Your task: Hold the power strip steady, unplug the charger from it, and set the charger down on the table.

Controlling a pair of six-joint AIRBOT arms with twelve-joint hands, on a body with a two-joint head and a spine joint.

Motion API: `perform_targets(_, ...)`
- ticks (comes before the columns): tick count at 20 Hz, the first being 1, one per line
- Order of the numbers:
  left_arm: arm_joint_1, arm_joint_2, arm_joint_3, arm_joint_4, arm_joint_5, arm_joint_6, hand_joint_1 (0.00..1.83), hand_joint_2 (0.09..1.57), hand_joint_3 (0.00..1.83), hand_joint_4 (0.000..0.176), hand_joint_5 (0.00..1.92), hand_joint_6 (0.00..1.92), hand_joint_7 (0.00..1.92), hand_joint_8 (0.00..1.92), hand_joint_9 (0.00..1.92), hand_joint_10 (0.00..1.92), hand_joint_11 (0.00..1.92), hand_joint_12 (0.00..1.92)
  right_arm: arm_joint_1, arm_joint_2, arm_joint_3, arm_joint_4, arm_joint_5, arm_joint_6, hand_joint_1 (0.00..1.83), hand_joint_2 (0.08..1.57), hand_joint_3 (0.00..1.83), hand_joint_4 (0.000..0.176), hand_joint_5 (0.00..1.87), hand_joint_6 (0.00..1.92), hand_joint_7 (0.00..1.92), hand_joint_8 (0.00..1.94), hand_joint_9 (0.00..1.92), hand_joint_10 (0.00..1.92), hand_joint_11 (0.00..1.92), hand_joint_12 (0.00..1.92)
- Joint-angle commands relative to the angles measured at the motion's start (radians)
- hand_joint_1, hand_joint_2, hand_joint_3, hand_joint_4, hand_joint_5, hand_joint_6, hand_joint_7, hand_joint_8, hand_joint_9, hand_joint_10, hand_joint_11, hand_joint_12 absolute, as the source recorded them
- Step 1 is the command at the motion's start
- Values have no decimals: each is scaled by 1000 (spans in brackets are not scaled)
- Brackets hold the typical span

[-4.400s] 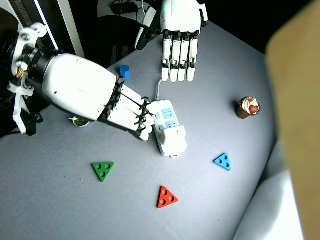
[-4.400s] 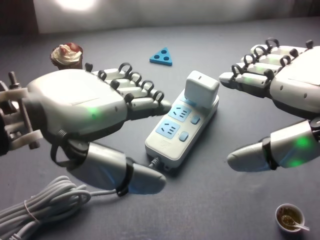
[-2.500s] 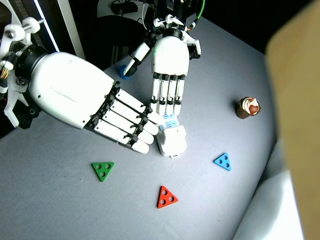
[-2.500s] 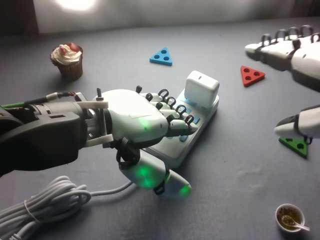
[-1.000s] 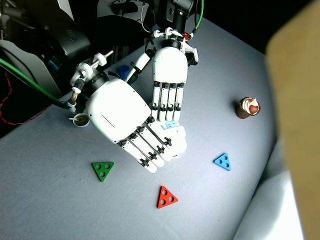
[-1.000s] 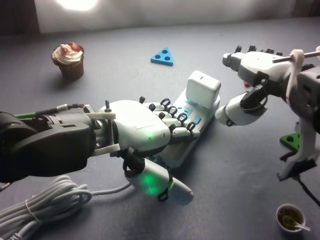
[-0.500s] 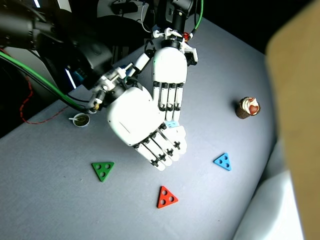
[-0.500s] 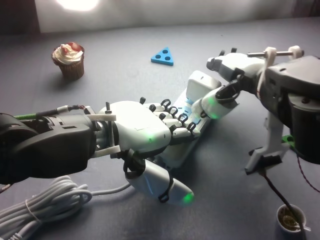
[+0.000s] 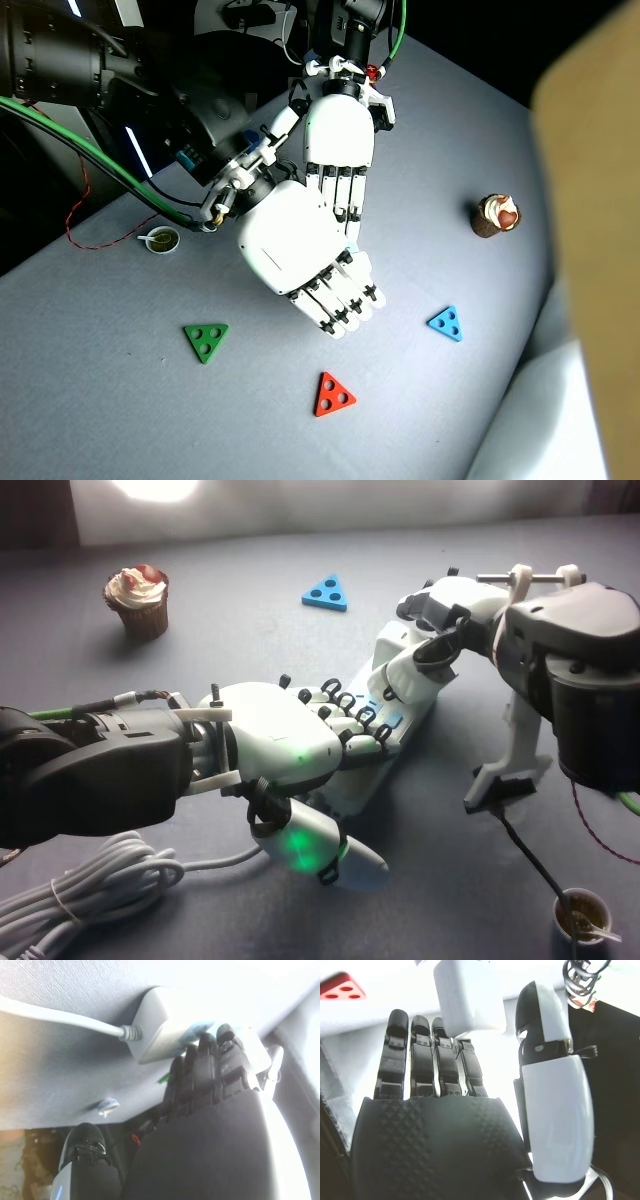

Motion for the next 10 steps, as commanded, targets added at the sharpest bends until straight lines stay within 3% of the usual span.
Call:
perform_targets(1, 3, -12, -1, -1, -27, 0, 18, 1026, 0, 0, 125, 0, 117, 1, 98, 3, 24, 82, 1, 8, 10, -66, 16, 10, 1010, 1114, 0, 0, 394, 9, 426, 9, 432, 15, 147, 621)
perform_targets(5, 3, -12, -1, -4, -27, 0, 14, 1021, 0, 0, 120, 0, 112, 0, 90, 0, 12, 76, -5, 7, 47, -67, 4, 16, 1094, 1112, 0, 0, 672, 7, 735, 7, 740, 11, 359, 816)
perform_targets(9, 3, -11, -2, -7, -27, 0, 31, 1028, 1, 0, 140, 7, 134, 8, 105, 5, 28, 81, -19, 2, 56, -70, 0, 17, 1134, 1121, 1, 0, 838, 6, 919, 7, 947, 14, 582, 832)
perform_targets(10, 3, -10, -2, -8, -31, 0, 26, 1025, 0, 0, 141, 7, 135, 7, 102, 4, 28, 81, -27, 2, 55, -78, -3, 19, 1153, 1116, 2, 0, 949, 768, 980, 5, 1024, 7, 712, 750)
